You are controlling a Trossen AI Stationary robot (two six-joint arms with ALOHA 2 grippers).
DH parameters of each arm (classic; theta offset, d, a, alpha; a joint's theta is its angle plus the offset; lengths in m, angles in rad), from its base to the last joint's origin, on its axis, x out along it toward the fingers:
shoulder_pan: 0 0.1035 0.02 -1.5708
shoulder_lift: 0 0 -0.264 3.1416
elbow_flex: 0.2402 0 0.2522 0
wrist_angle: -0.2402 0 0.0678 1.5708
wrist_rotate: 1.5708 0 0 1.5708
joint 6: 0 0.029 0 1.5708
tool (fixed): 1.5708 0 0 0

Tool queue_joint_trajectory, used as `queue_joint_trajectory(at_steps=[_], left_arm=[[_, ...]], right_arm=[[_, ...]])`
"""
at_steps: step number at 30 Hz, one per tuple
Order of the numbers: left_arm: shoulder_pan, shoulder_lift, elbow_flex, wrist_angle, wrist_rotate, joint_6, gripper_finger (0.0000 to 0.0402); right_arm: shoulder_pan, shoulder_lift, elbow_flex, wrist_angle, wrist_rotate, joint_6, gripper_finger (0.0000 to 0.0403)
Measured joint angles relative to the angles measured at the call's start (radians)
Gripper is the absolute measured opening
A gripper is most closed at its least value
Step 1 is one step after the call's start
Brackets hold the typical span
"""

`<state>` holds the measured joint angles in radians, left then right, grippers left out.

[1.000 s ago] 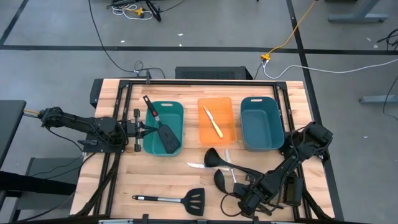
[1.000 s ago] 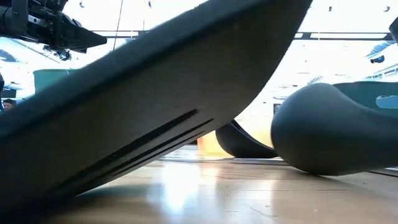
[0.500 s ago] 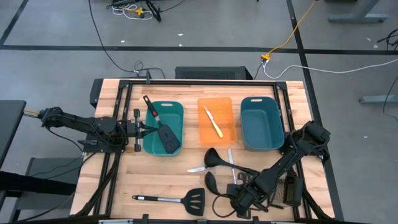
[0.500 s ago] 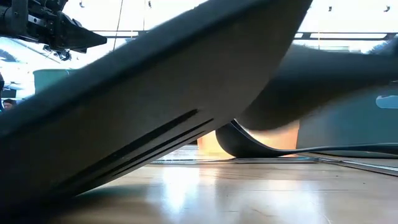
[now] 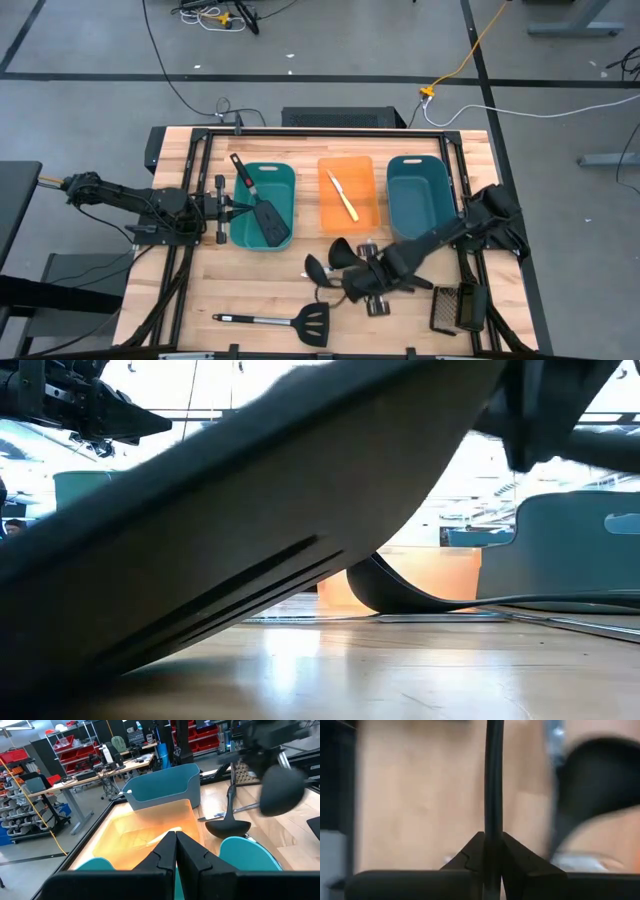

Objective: Pick & Place Kitchen Items
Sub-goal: Put the bottom black serving spoon into the blue bin

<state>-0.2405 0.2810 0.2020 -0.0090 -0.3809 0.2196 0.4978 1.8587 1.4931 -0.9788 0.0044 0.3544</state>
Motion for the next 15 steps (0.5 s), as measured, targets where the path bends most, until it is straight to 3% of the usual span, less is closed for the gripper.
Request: queue_joint_trajectory(at_steps=[5,15], left_arm=[[0.0,0.0,0.0,0.0,0.0,0.002,0.0016],[0.0,0.0,0.0,-0.001,0.0,-0.002,0.0016]], right_arm=[[-0.065,-0.002,0.031,-0.125,-0.001,-0.113,0.0041],[-0.103,0.004,0.026,-0.148,0.006,-0.237,0.0041]])
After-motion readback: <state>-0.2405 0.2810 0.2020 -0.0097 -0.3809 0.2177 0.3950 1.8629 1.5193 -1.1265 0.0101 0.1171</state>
